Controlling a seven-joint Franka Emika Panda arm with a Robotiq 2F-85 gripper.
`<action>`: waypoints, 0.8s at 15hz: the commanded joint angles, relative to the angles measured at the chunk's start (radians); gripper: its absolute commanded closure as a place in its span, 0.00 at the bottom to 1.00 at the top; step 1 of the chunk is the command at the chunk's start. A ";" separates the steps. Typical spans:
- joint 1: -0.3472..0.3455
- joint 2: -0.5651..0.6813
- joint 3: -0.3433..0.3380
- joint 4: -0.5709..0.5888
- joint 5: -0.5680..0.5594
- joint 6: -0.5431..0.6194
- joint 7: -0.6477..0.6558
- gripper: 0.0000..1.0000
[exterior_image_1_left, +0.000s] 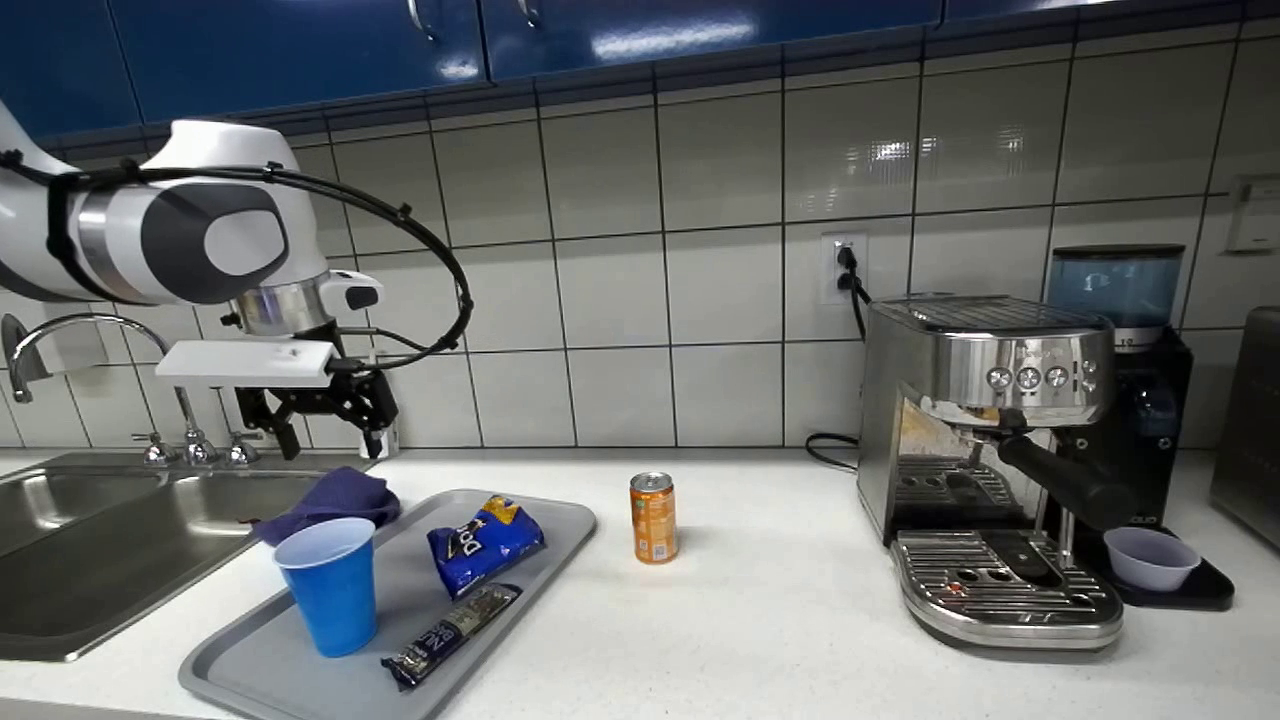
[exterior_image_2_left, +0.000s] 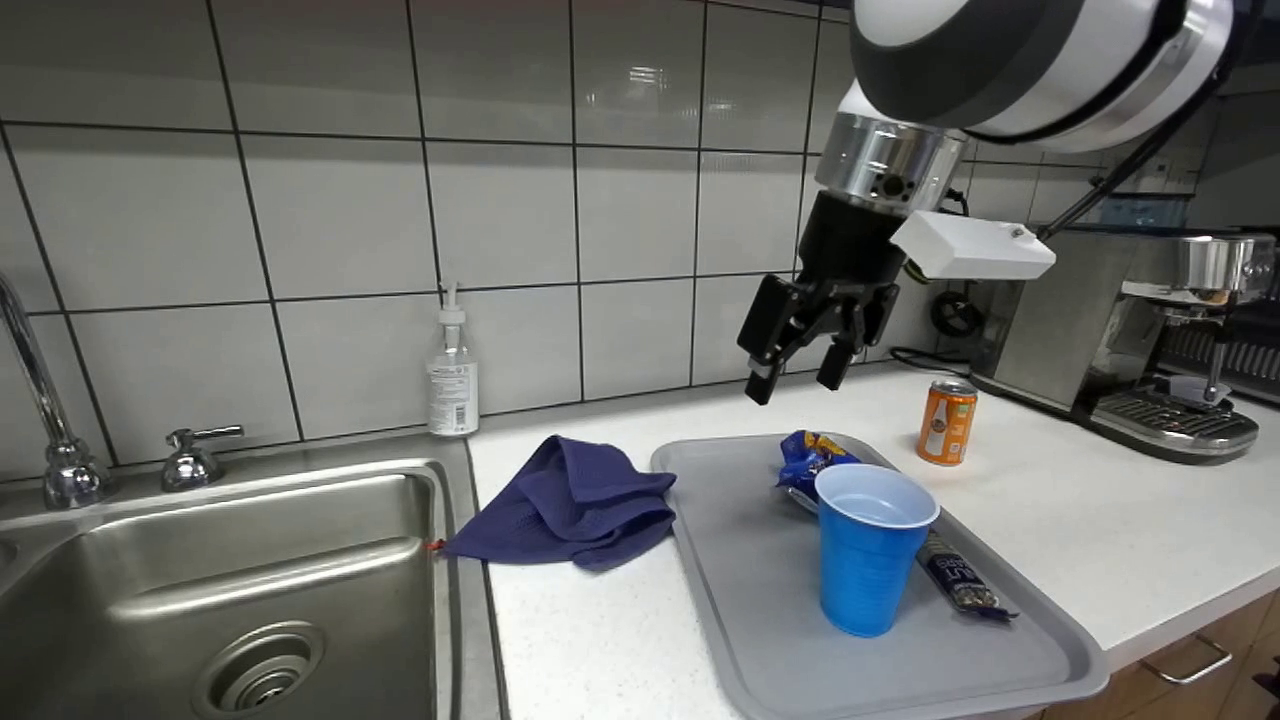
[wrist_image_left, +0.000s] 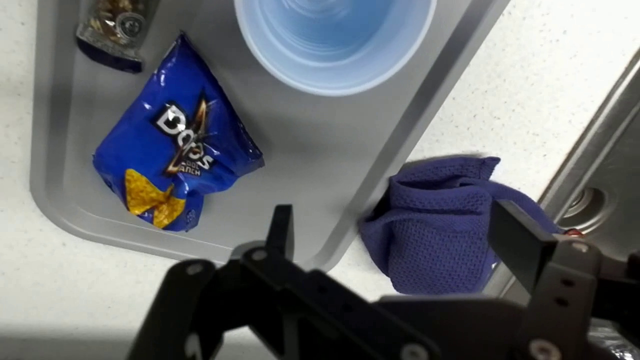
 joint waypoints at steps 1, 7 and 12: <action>-0.002 0.073 0.036 0.077 -0.056 0.022 0.068 0.00; 0.001 0.199 0.075 0.189 -0.137 0.033 0.137 0.00; 0.004 0.276 0.093 0.262 -0.173 0.001 0.148 0.00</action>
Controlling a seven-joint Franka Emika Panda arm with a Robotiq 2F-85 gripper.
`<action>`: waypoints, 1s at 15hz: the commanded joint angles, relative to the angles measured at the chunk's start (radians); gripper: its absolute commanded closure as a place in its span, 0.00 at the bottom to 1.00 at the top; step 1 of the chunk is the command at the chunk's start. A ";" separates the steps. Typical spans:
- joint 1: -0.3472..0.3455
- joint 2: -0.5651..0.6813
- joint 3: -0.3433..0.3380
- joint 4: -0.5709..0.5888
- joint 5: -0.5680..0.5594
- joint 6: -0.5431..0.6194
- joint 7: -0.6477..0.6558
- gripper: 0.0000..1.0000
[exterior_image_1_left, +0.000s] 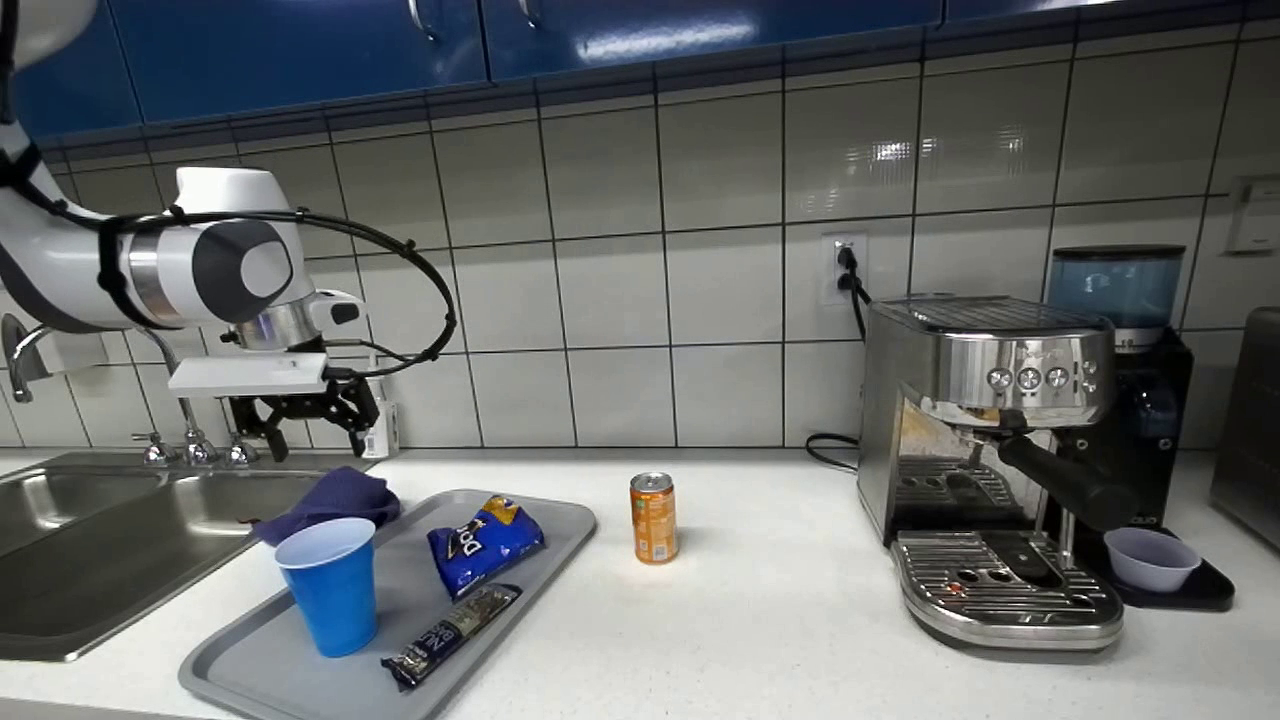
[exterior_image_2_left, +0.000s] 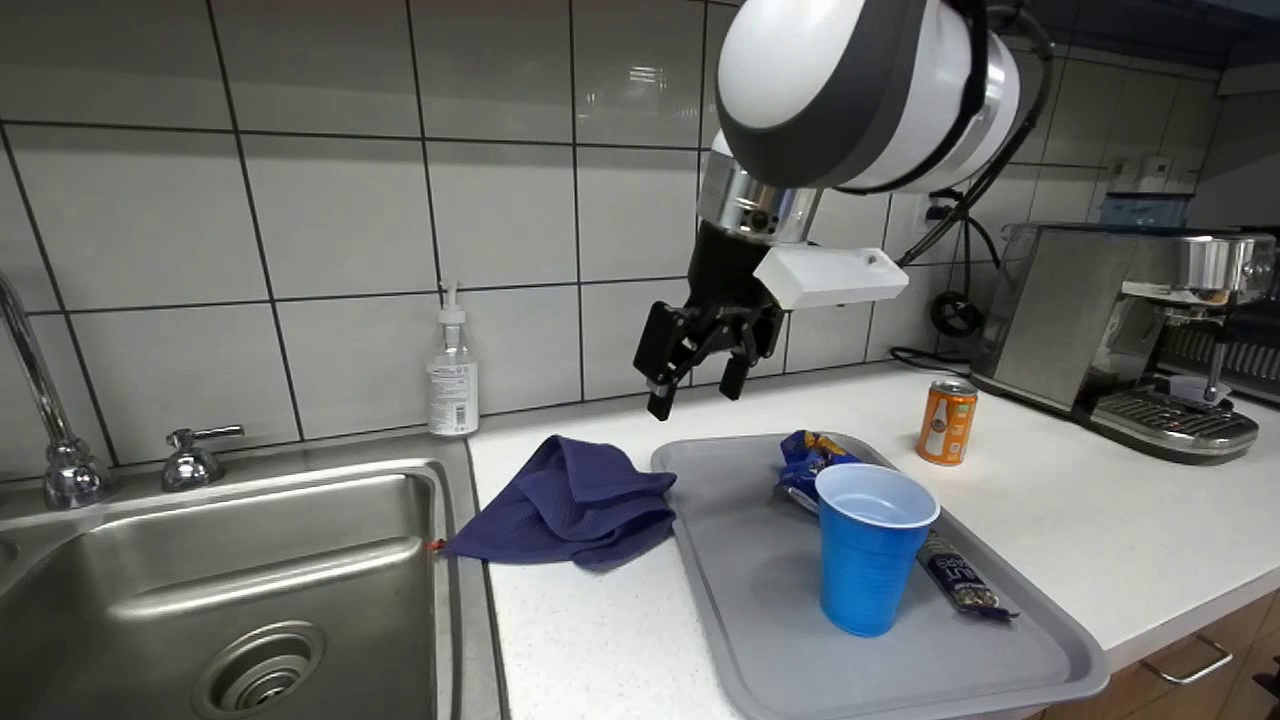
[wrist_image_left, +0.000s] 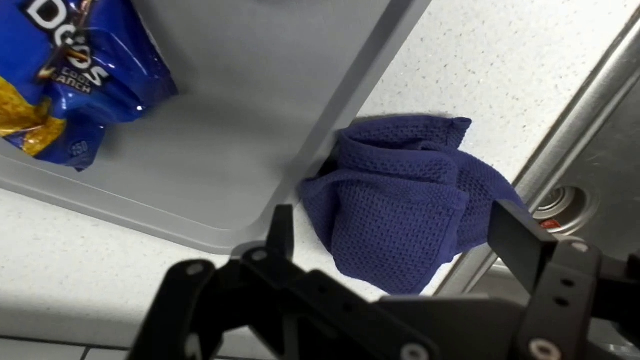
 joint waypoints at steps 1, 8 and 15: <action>-0.014 0.016 0.017 0.014 -0.008 -0.004 0.006 0.00; -0.014 0.044 0.021 0.036 -0.010 -0.004 0.007 0.00; -0.013 0.114 0.018 0.084 -0.030 0.014 -0.006 0.00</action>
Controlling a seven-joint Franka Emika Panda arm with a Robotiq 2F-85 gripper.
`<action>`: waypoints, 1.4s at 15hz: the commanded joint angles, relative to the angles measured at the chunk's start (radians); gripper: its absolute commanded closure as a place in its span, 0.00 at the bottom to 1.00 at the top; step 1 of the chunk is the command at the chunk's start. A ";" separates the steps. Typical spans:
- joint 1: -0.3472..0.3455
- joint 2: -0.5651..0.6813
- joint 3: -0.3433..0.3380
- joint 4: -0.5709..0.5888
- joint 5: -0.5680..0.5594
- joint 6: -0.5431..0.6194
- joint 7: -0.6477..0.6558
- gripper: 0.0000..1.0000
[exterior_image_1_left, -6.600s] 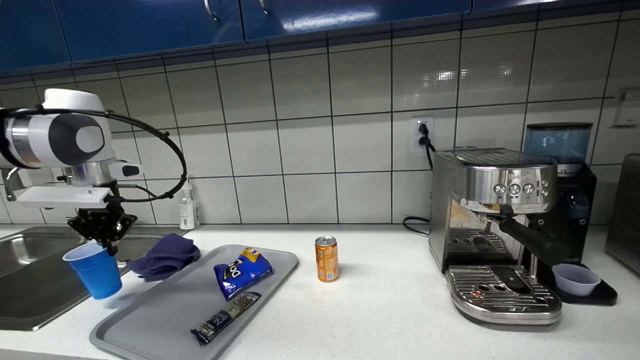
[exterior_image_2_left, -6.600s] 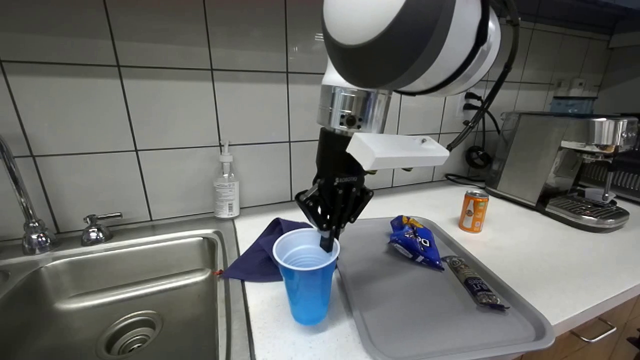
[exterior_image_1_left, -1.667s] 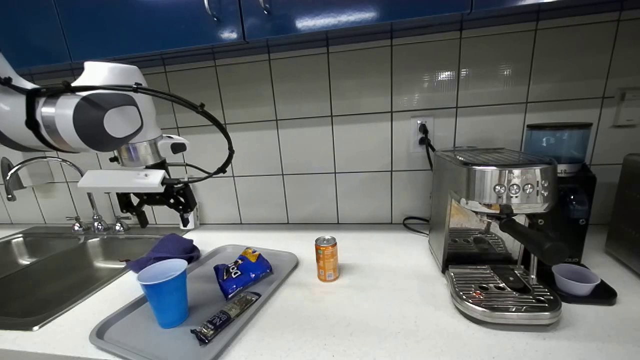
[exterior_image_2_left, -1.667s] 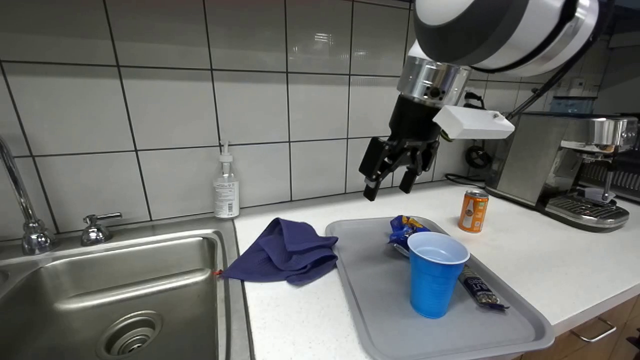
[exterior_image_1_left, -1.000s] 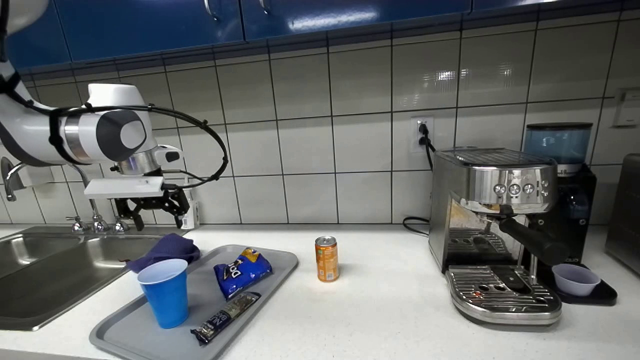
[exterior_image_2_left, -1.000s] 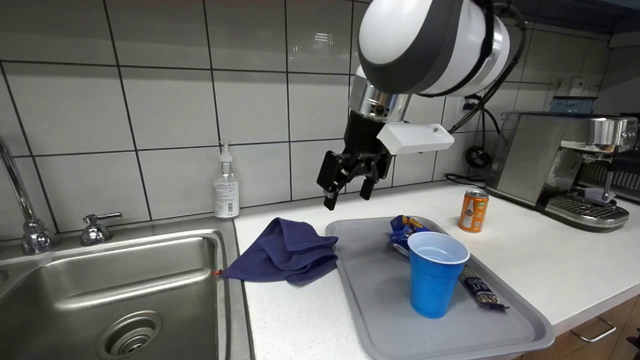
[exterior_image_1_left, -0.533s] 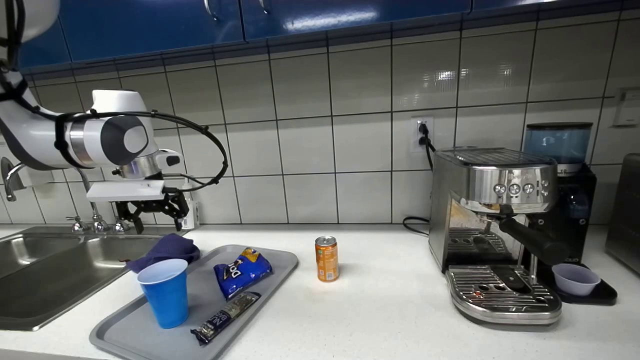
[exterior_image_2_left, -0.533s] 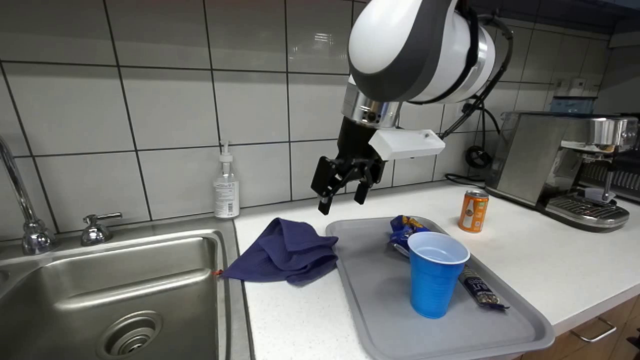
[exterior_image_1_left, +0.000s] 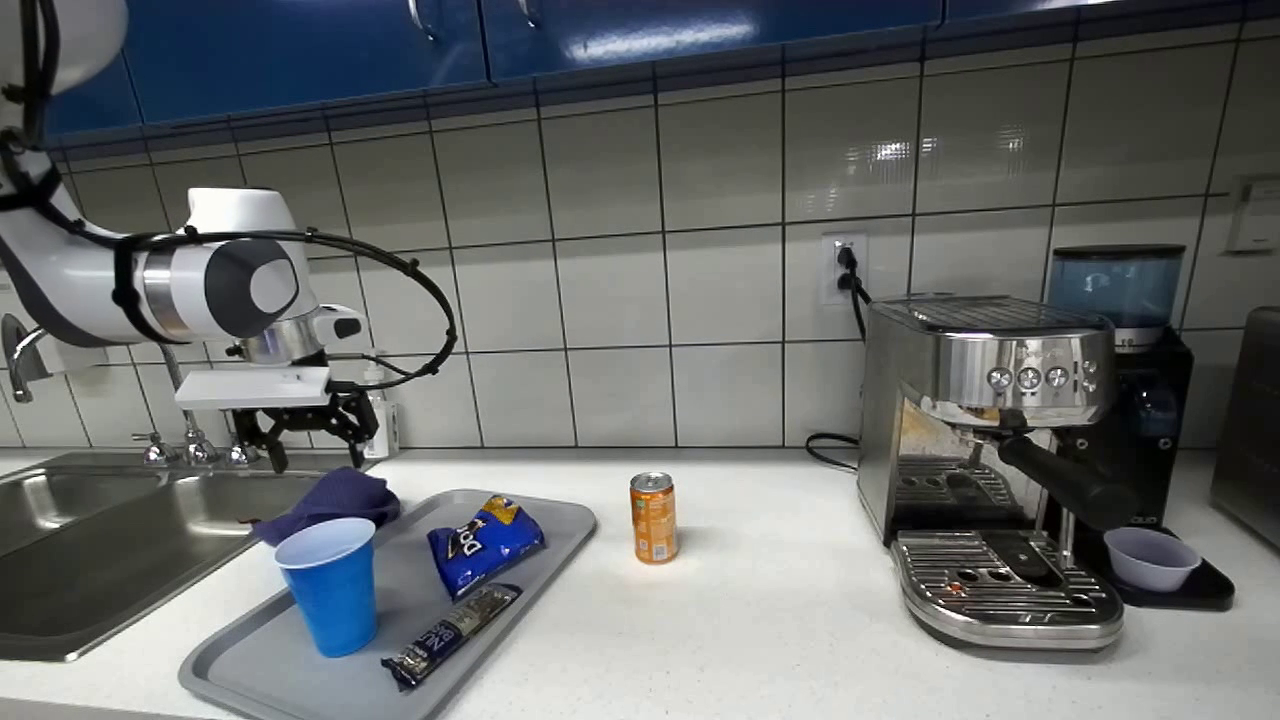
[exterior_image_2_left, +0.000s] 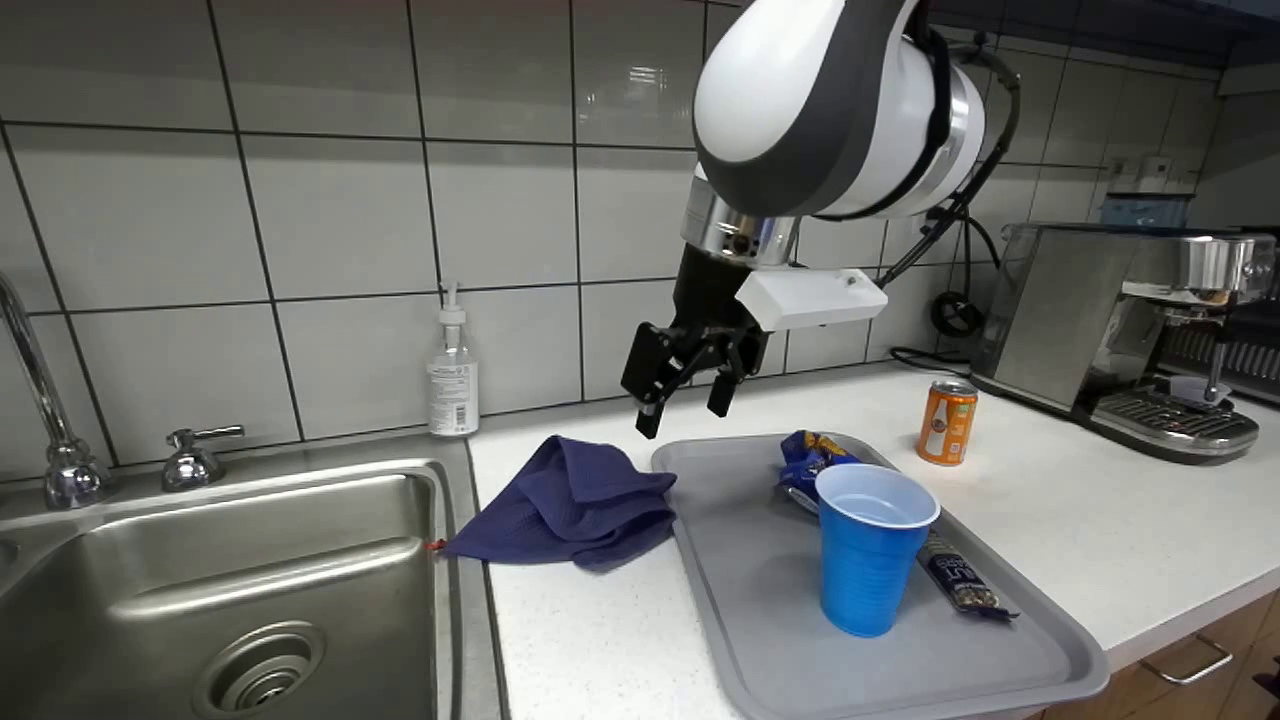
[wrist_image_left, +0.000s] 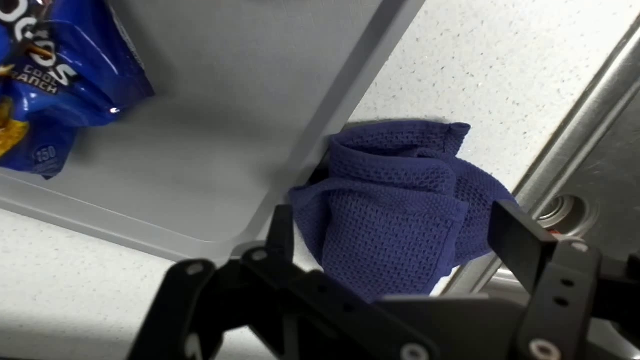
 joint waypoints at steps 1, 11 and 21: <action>-0.015 0.064 0.010 0.056 -0.031 0.008 -0.007 0.00; -0.016 0.220 0.020 0.199 -0.052 0.002 -0.021 0.00; 0.015 0.327 -0.001 0.326 -0.097 -0.022 0.010 0.00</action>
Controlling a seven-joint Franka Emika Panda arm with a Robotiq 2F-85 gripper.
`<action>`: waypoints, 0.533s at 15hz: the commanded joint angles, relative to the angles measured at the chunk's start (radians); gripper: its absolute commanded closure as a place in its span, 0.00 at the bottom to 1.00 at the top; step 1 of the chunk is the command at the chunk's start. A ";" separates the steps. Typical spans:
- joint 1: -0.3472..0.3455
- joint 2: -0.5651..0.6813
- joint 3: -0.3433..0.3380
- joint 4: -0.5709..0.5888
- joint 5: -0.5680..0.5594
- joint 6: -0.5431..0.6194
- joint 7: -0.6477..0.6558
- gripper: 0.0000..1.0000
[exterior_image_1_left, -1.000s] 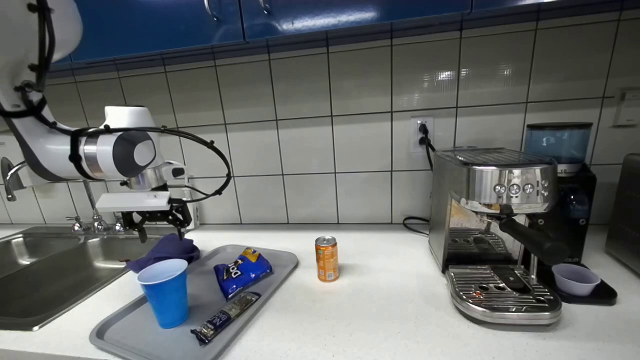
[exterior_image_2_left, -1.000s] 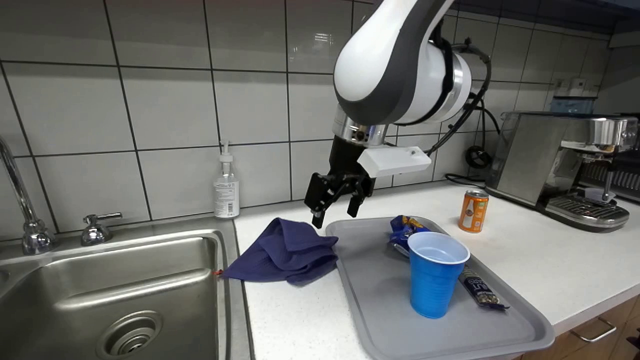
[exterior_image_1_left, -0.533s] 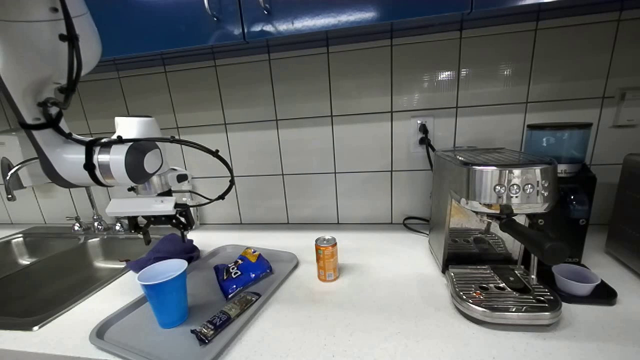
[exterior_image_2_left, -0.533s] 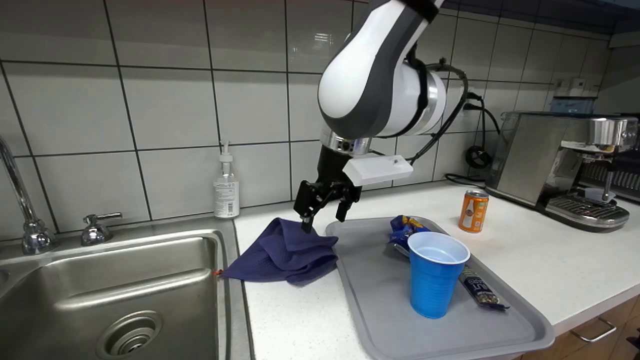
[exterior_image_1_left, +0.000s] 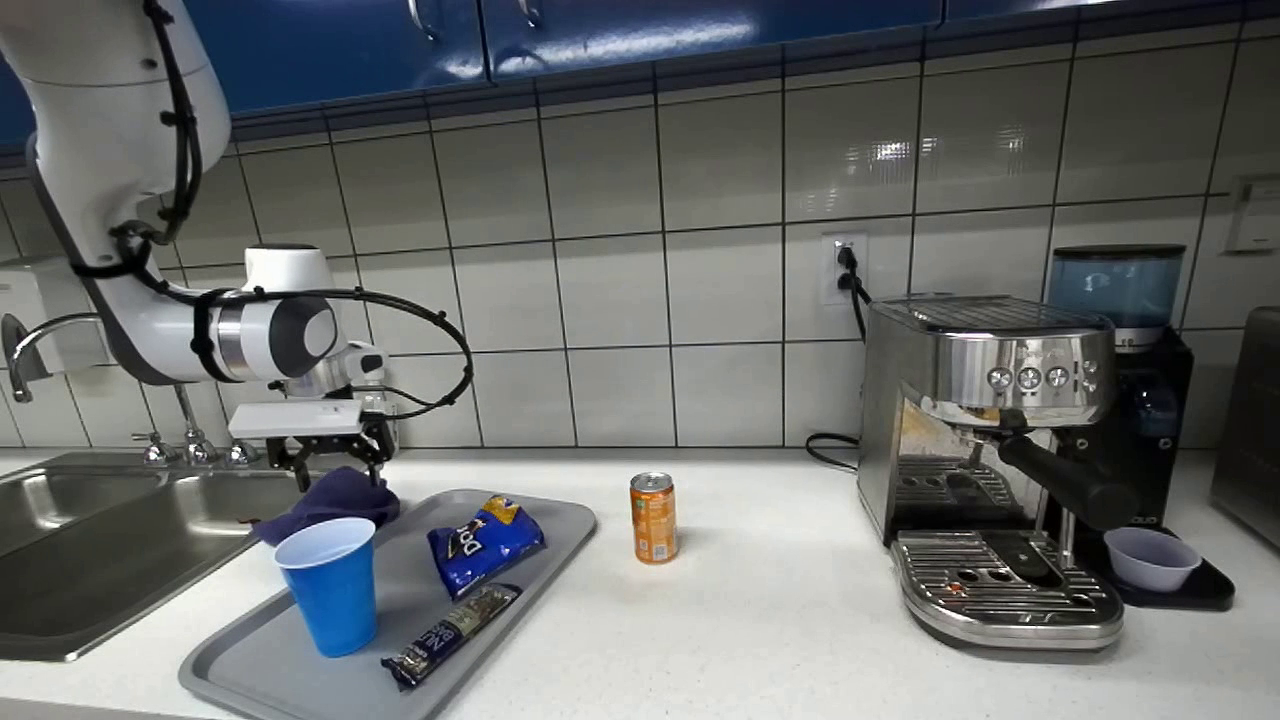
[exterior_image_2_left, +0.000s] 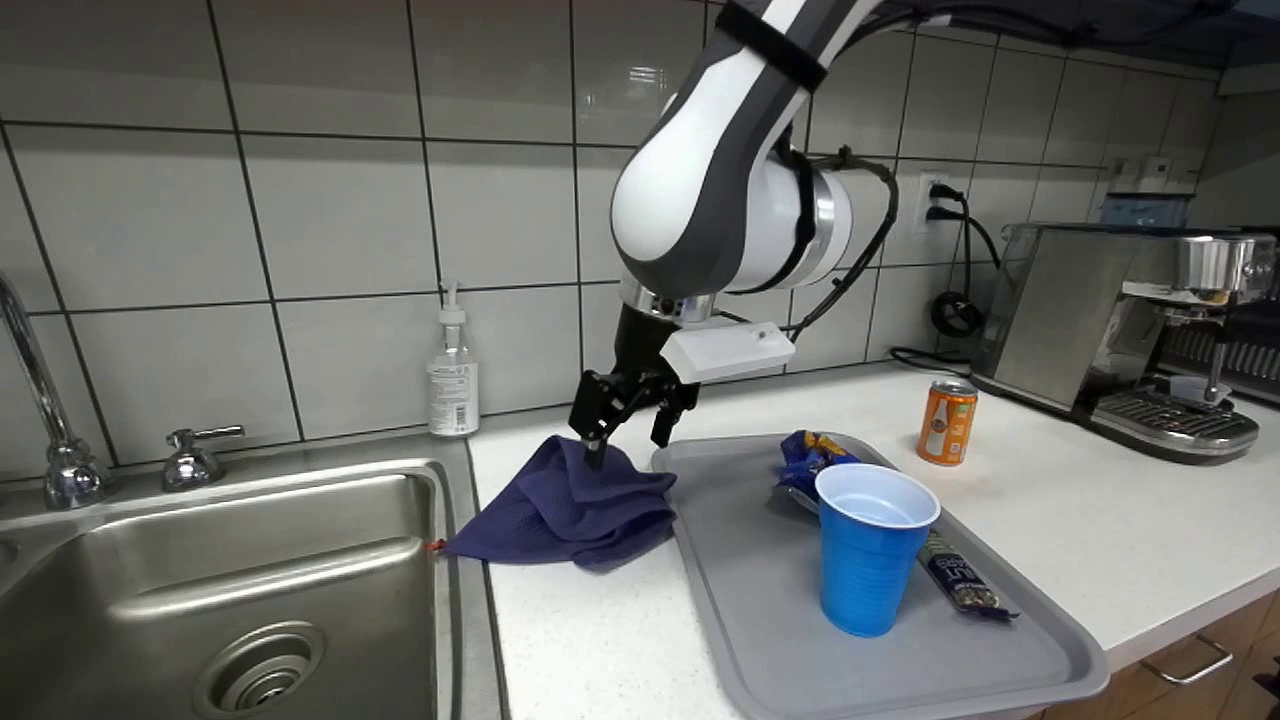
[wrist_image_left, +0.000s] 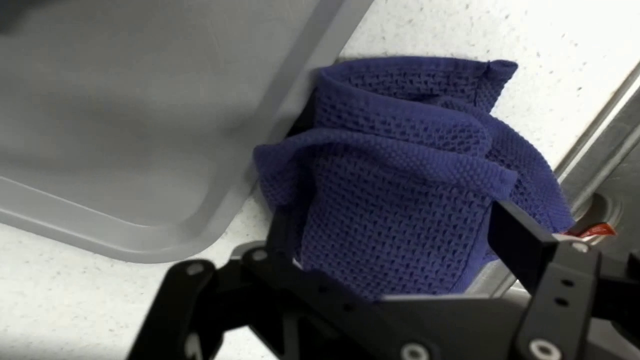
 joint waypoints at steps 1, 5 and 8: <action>0.018 0.045 -0.011 0.070 -0.044 -0.028 0.021 0.00; 0.035 0.096 -0.017 0.127 -0.059 -0.051 0.026 0.00; 0.057 0.131 -0.032 0.165 -0.079 -0.066 0.036 0.00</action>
